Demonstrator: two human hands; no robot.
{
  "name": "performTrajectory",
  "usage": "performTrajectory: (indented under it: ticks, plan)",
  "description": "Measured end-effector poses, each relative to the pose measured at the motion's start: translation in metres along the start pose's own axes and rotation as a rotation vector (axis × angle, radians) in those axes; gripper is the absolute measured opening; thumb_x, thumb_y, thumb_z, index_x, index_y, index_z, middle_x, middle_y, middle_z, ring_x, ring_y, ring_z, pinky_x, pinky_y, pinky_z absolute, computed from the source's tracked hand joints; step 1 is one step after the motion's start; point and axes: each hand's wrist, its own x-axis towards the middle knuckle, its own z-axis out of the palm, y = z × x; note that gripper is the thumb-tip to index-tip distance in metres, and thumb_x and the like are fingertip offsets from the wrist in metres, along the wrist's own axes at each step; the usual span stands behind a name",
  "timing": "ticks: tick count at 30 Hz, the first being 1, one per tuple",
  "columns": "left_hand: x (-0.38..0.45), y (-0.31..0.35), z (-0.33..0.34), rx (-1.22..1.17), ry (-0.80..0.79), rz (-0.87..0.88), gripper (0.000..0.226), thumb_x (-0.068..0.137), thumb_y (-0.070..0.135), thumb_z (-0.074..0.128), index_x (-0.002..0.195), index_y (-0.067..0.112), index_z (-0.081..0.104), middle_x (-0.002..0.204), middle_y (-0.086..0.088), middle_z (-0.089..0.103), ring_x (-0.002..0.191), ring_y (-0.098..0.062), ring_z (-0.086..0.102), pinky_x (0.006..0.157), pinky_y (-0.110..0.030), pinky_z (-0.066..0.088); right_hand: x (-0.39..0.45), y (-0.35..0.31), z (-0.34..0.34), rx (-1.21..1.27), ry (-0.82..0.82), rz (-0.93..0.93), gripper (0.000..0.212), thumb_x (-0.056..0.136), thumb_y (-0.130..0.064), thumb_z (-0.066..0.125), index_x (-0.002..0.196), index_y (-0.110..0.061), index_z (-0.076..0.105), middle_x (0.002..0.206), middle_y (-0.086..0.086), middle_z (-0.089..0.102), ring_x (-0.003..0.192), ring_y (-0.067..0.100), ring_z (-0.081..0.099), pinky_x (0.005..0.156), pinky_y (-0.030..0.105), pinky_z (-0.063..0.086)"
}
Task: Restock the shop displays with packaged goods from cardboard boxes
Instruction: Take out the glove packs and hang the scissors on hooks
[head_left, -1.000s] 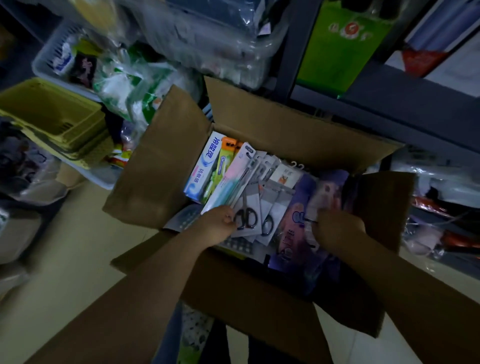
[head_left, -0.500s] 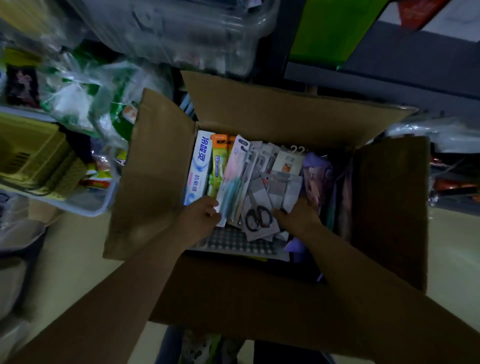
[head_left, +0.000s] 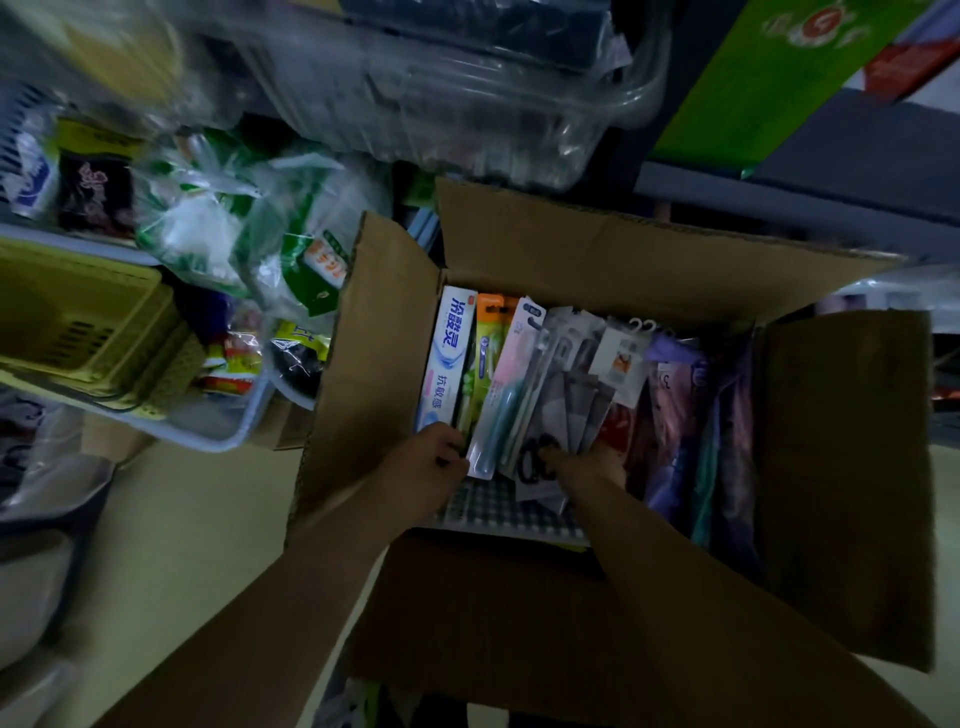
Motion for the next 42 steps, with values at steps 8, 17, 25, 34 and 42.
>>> performTrajectory:
  ticks: [8,17,25,34,42]
  plan:
    - [-0.014,0.012,-0.001,-0.013,-0.043,0.017,0.013,0.09,0.008,0.058,0.089,0.021,0.056,0.097,-0.015,0.062,0.093,-0.036,0.061,0.086,-0.043,0.049,-0.03,0.005,-0.046,0.351,-0.081,-0.077,0.039,0.081,-0.019,0.076,0.115,-0.006,0.061,0.11,0.013,0.067,0.094,0.032,0.065,0.079,0.043,0.056]
    - [-0.053,0.087,0.016,-0.542,-0.231,0.082,0.014,0.093,0.026,0.058,0.102,0.036,0.058,0.098,0.019,0.069,0.091,0.0,0.066,0.077,-0.02,0.052,-0.107,-0.01,-0.072,0.585,-0.459,-0.418,0.089,0.043,-0.049,0.092,0.122,-0.022,0.061,0.114,0.006,0.07,0.104,0.029,0.067,0.088,0.048,0.053]
    - [-0.075,0.08,-0.026,-0.736,-0.135,0.044,0.033,0.086,0.0,0.062,0.114,0.016,0.062,0.11,-0.01,0.071,0.105,-0.029,0.065,0.096,-0.048,0.05,-0.128,-0.03,-0.069,0.496,-0.557,-0.459,0.039,0.076,-0.056,0.069,0.109,-0.036,0.07,0.118,0.001,0.069,0.111,0.026,0.064,0.099,0.051,0.046]
    - [-0.071,0.048,-0.061,-0.64,0.016,0.027,0.022,0.086,-0.005,0.058,0.104,0.006,0.065,0.096,-0.022,0.067,0.082,-0.03,0.064,0.071,-0.035,0.052,-0.119,-0.019,-0.08,0.336,-0.141,-0.463,0.01,0.097,-0.026,0.054,0.094,-0.026,0.064,0.092,0.001,0.072,0.085,0.019,0.069,0.082,0.042,0.057]
    - [-0.062,0.026,-0.057,-0.597,0.025,-0.058,0.024,0.089,-0.003,0.054,0.104,0.011,0.065,0.091,-0.013,0.074,0.072,-0.022,0.072,0.055,-0.031,0.057,-0.09,0.045,-0.15,0.508,0.038,-0.24,0.008,0.096,-0.023,0.055,0.09,-0.019,0.059,0.087,0.007,0.068,0.078,0.024,0.066,0.065,0.038,0.053]
